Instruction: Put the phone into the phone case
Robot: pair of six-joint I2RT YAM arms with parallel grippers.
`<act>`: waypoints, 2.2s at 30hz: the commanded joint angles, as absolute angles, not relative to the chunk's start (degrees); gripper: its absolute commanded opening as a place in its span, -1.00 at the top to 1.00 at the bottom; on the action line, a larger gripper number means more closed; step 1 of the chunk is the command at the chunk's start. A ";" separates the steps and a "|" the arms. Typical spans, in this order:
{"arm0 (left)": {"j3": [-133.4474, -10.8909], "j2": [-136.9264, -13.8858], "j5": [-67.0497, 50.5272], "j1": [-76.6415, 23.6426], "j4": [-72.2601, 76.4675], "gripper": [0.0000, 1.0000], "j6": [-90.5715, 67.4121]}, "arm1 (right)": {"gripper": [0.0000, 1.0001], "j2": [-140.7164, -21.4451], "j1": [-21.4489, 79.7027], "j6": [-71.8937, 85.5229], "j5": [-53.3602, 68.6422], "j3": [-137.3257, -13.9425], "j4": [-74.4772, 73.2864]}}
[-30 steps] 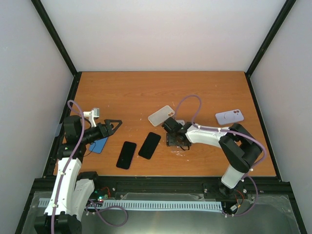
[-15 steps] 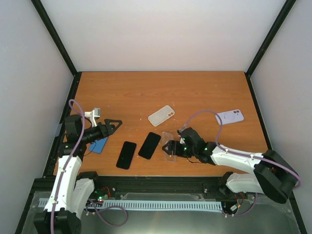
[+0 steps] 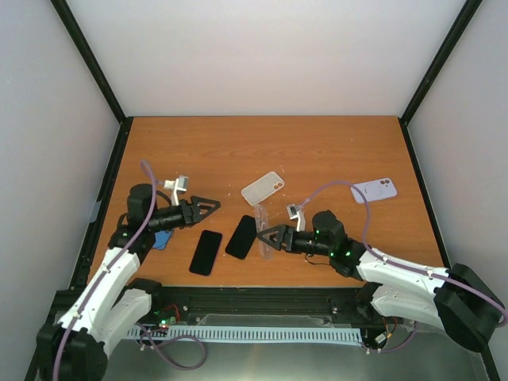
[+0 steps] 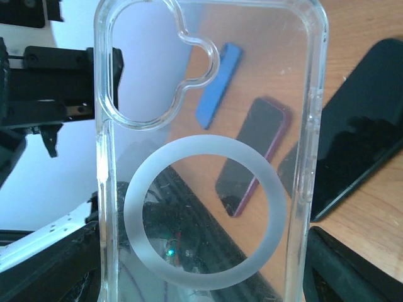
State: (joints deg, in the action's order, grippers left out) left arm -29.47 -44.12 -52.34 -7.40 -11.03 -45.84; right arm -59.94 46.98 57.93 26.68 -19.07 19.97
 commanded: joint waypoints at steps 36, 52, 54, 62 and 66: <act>-63.61 -94.44 -15.09 -49.97 -22.55 0.99 -47.75 | -1.00 -29.03 47.19 52.04 -0.65 -26.10 -26.21; -66.34 -96.63 -10.44 -51.12 -30.74 0.99 -49.03 | -1.00 -22.04 47.17 53.73 -4.15 -26.84 -33.37; -67.93 -98.74 -8.81 -52.26 -32.89 0.99 -49.36 | -1.00 -21.91 47.15 53.73 -4.60 -26.84 -33.77; -70.16 -104.85 -16.27 -54.69 -25.84 0.67 -49.64 | -1.00 -20.62 47.17 54.18 -6.01 -26.83 -35.60; -67.33 -105.02 -23.27 -54.67 -16.68 0.26 -51.45 | -1.00 -19.80 47.19 54.22 -6.67 -27.28 -36.85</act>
State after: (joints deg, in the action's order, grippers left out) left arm -68.93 -104.66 -16.16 -54.06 -24.58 -50.17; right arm -21.10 46.92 53.63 -4.58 -25.50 -35.05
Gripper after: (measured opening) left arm 0.319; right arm 0.998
